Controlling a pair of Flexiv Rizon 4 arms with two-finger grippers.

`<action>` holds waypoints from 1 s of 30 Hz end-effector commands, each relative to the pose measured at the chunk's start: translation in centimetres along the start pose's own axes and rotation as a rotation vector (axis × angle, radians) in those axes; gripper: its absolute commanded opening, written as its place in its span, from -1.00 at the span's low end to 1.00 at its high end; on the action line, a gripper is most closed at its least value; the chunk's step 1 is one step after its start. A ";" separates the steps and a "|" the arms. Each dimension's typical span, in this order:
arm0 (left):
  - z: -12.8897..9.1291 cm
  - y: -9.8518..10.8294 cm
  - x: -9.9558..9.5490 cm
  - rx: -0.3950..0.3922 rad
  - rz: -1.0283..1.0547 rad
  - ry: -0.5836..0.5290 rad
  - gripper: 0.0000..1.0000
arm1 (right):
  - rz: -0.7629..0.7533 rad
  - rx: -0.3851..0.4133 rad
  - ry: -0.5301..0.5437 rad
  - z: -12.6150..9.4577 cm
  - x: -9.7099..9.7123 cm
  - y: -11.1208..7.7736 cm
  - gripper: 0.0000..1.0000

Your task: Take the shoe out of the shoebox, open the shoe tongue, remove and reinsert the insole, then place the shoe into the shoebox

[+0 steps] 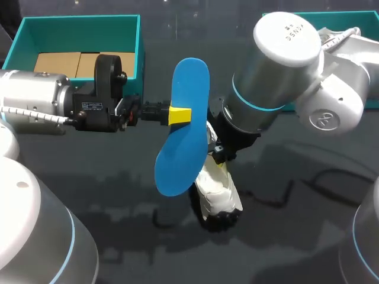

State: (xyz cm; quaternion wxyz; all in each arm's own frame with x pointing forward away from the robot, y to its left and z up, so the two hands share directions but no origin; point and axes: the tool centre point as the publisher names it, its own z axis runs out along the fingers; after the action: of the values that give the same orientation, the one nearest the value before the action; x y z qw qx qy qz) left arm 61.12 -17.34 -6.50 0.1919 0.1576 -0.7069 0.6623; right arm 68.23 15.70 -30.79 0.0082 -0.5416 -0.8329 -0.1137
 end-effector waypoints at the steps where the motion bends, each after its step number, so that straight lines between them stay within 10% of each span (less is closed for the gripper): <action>1: 0.1 0.1 0.0 0.002 0.000 -0.002 -1.00 | 0.016 0.000 0.039 1.5 -0.5 0.1 -1.00; 30: 0.1 0.1 0.0 0.002 0.000 -0.002 -1.00 | 0.140 0.030 0.129 6.0 -2.2 0.2 -1.00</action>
State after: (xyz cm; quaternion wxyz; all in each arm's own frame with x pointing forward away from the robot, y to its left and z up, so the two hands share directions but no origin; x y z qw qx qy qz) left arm 61.12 -17.35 -6.50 0.1919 0.1576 -0.7069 0.6623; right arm 69.85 14.84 -36.35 0.0742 -0.5890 -0.7937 -0.1331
